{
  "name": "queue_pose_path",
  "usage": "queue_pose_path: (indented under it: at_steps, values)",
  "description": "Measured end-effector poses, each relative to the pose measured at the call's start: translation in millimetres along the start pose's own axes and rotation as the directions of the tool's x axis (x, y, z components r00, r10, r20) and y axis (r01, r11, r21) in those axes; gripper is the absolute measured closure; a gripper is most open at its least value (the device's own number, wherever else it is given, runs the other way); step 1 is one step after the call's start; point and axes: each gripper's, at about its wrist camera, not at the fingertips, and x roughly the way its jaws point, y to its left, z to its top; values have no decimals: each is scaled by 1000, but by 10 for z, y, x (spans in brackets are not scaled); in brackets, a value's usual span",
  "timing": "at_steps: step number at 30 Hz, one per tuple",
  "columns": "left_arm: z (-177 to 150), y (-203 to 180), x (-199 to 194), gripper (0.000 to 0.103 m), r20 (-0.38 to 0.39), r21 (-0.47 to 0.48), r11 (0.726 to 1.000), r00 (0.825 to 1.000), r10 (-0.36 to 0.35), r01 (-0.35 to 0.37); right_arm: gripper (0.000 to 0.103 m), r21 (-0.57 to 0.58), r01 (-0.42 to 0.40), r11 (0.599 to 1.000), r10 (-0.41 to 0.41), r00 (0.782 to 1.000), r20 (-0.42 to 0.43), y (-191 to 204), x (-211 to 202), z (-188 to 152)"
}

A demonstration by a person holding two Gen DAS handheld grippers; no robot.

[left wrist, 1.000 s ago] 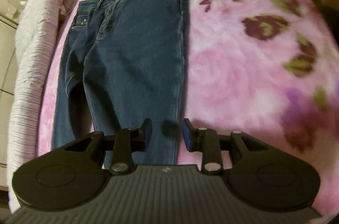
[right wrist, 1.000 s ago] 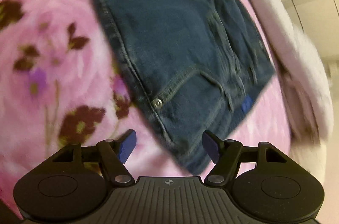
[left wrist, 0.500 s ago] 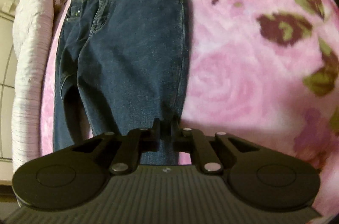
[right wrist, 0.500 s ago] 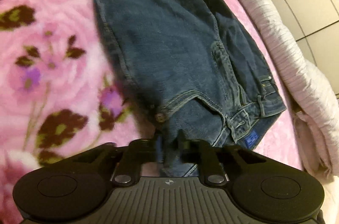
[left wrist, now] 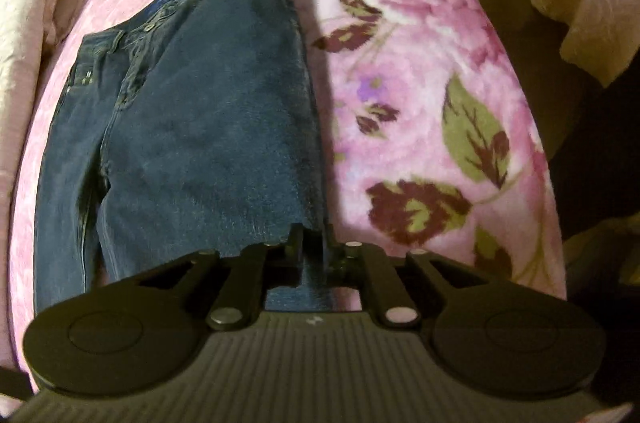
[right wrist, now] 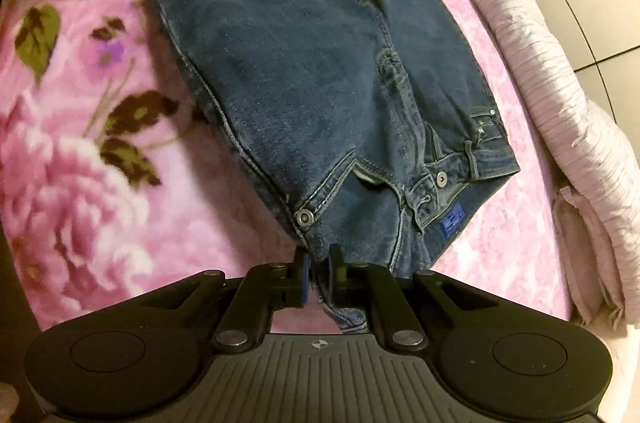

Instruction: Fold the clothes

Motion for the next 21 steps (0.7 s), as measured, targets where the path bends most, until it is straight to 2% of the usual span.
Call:
queue_pose_path:
  at_steps: [3,4,5,7,10,13,15,16,18,21]
  values:
    - [-108,81,-172,91,-7,-68,998,1000,12,-12,89,44,1,999,1,999,-43,49,-19,-6]
    - [-175,104,-236,91,-17,-94,995,1000,22,-24,78,63,5,998,-2,998,-55,65,-48,0]
    - [-243,127,-300,90,-28,-119,992,999,33,-36,56,85,16,996,-11,998,-65,80,-99,0]
    - [-417,190,-438,88,-58,-182,981,997,58,-68,28,130,33,991,-23,997,-75,101,-205,25]
    - [-796,253,-673,86,-124,-257,957,987,104,-133,28,179,52,982,-43,997,-58,164,-384,174]
    - [-1293,257,-902,84,-199,-295,937,972,129,-184,28,229,50,972,-43,998,-35,261,-507,499]
    - [-1715,252,-1066,83,-247,-321,925,961,127,-205,28,255,39,966,-40,999,-3,314,-532,810]
    - [-1949,243,-1145,79,-272,-319,922,953,133,-220,28,261,29,965,-34,999,14,365,-556,978]
    - [-2404,240,-1285,78,-313,-319,916,940,138,-241,28,253,11,967,-24,999,49,494,-582,1428]
    - [-2958,394,-1331,78,-286,-387,903,955,75,-186,28,240,-2,971,-17,997,77,750,-652,2158]
